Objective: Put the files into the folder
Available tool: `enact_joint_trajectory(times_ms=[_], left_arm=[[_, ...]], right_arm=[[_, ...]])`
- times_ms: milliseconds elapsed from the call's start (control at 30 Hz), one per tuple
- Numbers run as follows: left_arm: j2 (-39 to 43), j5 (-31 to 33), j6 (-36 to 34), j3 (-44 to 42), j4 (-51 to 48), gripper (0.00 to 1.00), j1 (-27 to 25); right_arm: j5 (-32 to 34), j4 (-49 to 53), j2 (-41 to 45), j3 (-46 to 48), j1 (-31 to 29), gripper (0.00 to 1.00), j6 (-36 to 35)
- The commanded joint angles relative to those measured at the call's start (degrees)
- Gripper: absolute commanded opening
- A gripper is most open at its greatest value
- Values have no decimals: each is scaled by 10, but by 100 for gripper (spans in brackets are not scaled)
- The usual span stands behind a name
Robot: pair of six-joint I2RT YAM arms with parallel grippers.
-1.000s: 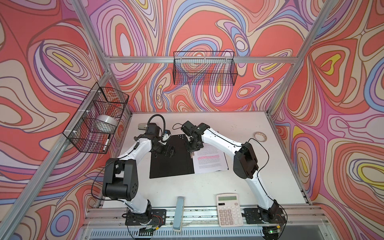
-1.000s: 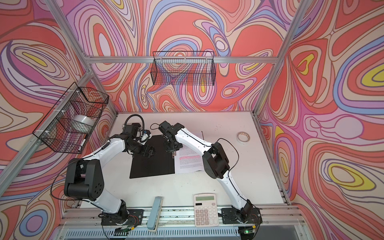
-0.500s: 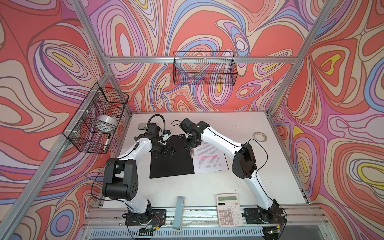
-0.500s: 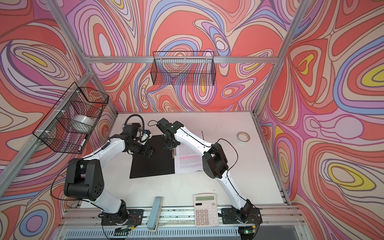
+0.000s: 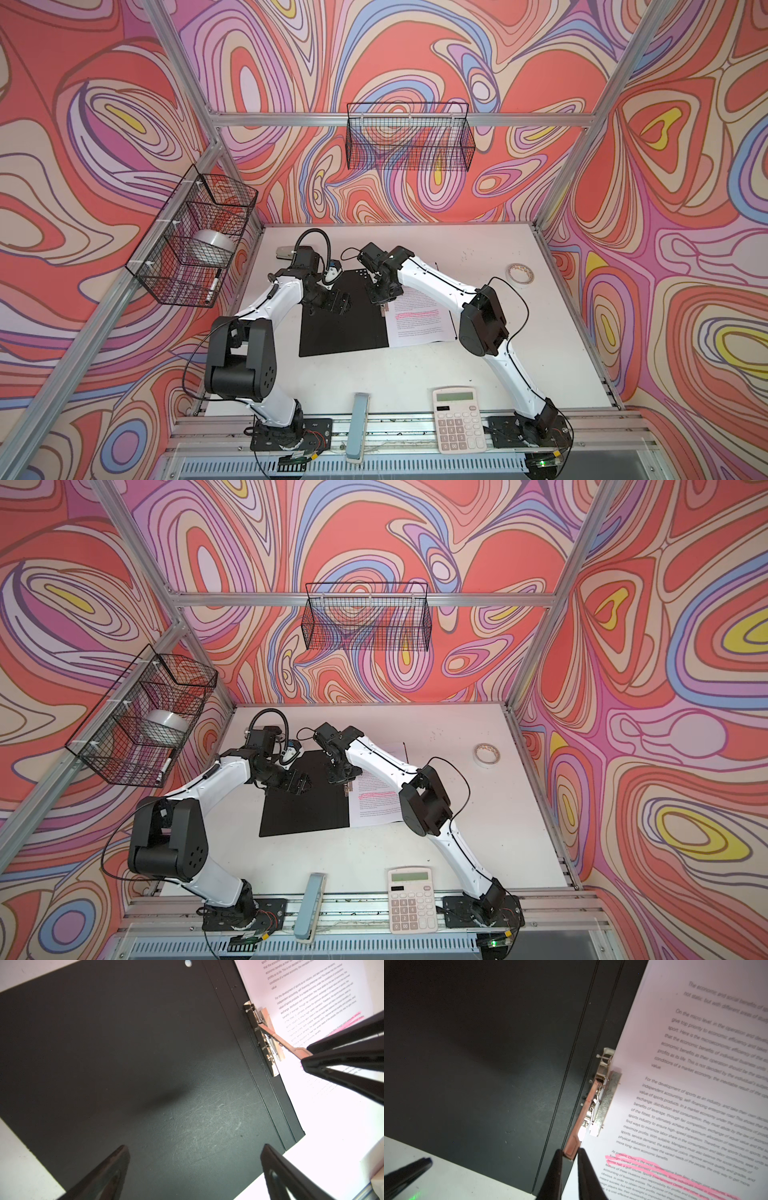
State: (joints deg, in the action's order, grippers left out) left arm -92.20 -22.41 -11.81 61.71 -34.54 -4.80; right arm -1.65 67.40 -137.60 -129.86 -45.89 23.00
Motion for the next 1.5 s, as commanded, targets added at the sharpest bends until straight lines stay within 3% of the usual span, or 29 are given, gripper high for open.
enact_joint_trajectory(times_ms=[0, 1467], left_arm=[[9, -6, -7, -2, -19, 99, -1], [11, -11, -5, -8, -18, 99, 0]], right_arm=[[16, 15, -7, -11, -2, 14, -5], [19, 28, -28, 32, -2, 6, -12]])
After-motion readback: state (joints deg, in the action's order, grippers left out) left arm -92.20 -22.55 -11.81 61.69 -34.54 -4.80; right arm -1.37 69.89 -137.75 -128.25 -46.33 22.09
